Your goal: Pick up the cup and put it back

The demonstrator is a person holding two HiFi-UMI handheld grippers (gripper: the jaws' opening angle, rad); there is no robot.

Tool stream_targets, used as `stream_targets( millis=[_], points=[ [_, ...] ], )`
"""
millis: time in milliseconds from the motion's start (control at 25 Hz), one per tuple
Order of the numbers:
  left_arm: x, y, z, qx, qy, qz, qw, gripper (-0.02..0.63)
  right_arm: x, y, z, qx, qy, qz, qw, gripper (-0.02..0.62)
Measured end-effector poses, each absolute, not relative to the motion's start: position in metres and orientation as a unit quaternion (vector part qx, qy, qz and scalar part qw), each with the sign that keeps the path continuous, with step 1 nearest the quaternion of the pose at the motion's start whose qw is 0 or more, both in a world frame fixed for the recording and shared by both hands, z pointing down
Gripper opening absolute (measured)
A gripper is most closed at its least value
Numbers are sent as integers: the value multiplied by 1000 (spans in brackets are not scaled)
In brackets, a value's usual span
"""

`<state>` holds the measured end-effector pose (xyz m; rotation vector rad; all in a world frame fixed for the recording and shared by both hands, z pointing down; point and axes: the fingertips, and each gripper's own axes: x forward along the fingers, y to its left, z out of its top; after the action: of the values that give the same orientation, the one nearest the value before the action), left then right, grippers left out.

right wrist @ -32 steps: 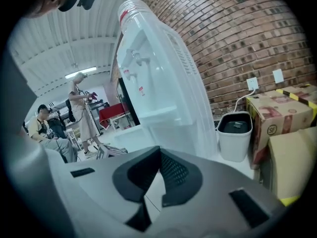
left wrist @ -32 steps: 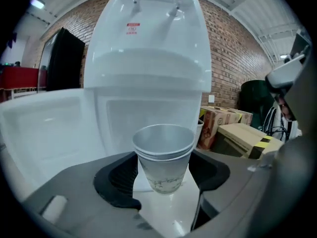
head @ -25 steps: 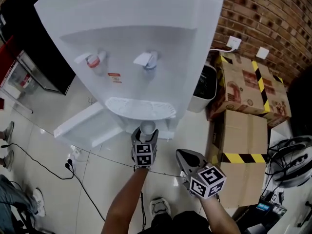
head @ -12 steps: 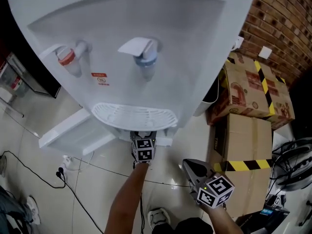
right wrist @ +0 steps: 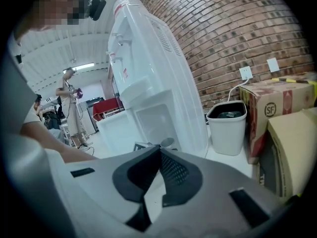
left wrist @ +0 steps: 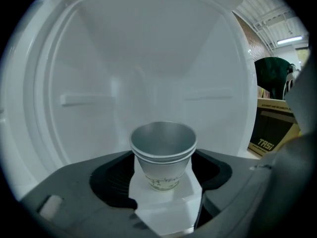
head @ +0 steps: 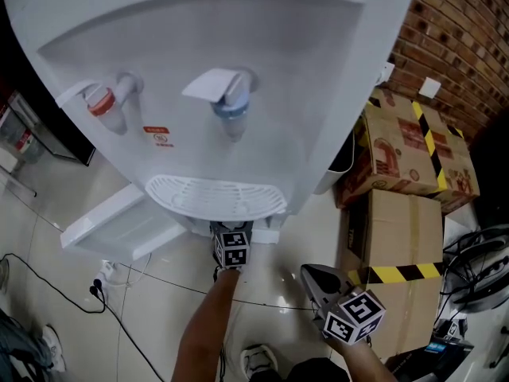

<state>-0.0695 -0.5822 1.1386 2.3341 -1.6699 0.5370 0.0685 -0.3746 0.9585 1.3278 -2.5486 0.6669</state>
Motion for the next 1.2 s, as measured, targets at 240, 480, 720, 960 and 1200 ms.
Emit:
stream_targets(
  millis=[240, 480, 720, 960, 1200],
  points=[
    [-74, -545, 1137, 794, -564, 162, 157, 501, 67, -371, 951, 448, -856, 241, 90, 11],
    [-70, -452, 1048, 806, -530, 193, 179, 397, 79, -361, 864, 465, -840, 265, 88, 11],
    [-72, -355, 867, 806, -520, 191, 205, 81, 81, -319, 747, 454, -844, 267, 100, 12],
    [-73, -267, 690, 787, -521, 177, 278, 4, 83, -274, 621, 442, -853, 254, 109, 12],
    [-58, -198, 520, 786, -534, 167, 262, 3, 85, -232, 492, 433, -859, 245, 119, 12]
  ],
)
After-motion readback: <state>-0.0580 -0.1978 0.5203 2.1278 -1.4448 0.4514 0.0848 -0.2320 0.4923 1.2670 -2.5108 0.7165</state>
